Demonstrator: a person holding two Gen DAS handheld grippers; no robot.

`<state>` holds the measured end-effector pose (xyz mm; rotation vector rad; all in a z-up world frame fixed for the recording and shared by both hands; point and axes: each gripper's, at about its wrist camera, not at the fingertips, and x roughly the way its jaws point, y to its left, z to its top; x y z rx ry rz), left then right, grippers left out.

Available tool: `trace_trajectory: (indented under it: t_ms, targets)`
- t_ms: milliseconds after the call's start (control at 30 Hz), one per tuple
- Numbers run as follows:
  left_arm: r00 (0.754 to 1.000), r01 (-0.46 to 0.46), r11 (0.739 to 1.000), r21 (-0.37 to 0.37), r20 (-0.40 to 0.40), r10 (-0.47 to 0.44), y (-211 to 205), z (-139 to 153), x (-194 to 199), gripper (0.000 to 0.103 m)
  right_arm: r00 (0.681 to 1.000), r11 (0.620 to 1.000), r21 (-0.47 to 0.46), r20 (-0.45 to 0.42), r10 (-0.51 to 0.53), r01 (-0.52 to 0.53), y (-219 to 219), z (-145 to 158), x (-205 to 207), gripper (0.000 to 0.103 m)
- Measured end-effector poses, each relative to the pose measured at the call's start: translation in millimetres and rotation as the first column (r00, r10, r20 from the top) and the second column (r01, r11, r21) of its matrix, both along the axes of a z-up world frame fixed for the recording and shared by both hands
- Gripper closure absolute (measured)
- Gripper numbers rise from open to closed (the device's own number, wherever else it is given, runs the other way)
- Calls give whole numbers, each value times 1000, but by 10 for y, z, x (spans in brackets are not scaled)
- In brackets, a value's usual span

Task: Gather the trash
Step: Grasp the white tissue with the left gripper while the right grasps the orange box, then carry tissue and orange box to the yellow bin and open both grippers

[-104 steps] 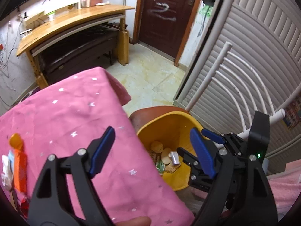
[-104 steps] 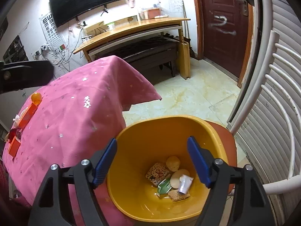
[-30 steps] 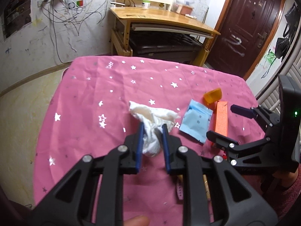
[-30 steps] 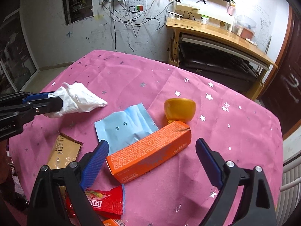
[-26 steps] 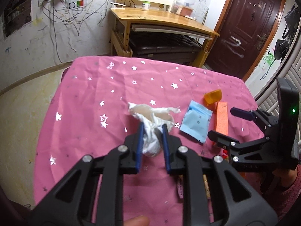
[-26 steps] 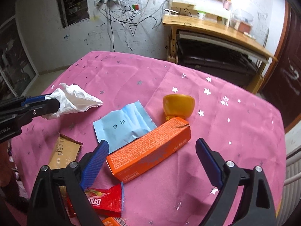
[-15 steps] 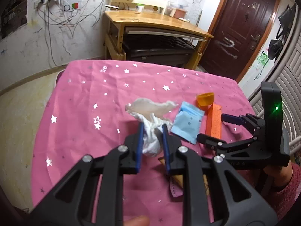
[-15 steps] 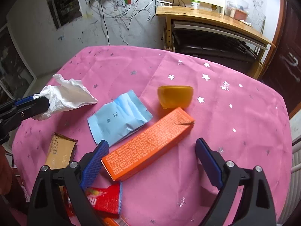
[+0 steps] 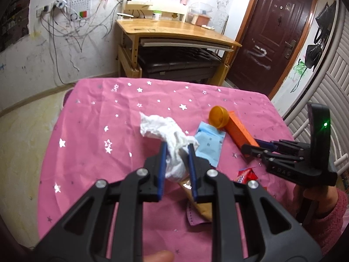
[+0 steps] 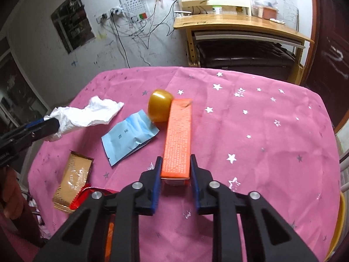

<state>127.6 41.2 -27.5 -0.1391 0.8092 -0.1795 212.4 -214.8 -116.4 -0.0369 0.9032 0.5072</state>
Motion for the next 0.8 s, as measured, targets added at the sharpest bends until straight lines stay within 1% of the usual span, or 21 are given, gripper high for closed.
trace_trajectory:
  t_ms: [67, 133, 233, 300, 400, 633, 800]
  targets:
    - [999, -17, 999, 45, 32, 15, -61, 31, -25, 86, 1000, 1000, 18, 15, -12, 12, -94, 49, -48, 86]
    - [999, -22, 997, 74, 48, 18, -122, 49, -32, 86, 999, 999, 39, 33, -19, 18, -171, 99, -110, 86]
    - [998, -26, 995, 101, 60, 20, -199, 83, -26, 86, 998, 998, 63, 55, -31, 28, -277, 193, -168, 86]
    - [996, -35, 991, 131, 81, 25, -284, 133, -32, 86, 997, 997, 77, 74, -36, 31, -374, 252, -220, 86]
    - [994, -37, 987, 156, 104, 21, -386, 196, -39, 86, 993, 994, 98, 104, -52, 42, -512, 371, -295, 86]
    - [989, -11, 978, 208, 148, -20, -739, 341, -39, 86, 983, 987, 133, 147, -108, 88, -840, 510, -384, 86]
    - [984, 35, 971, 239, 162, -75, -1088, 414, -6, 86, 973, 979, 150, 166, -160, 136, -1162, 556, -420, 86]
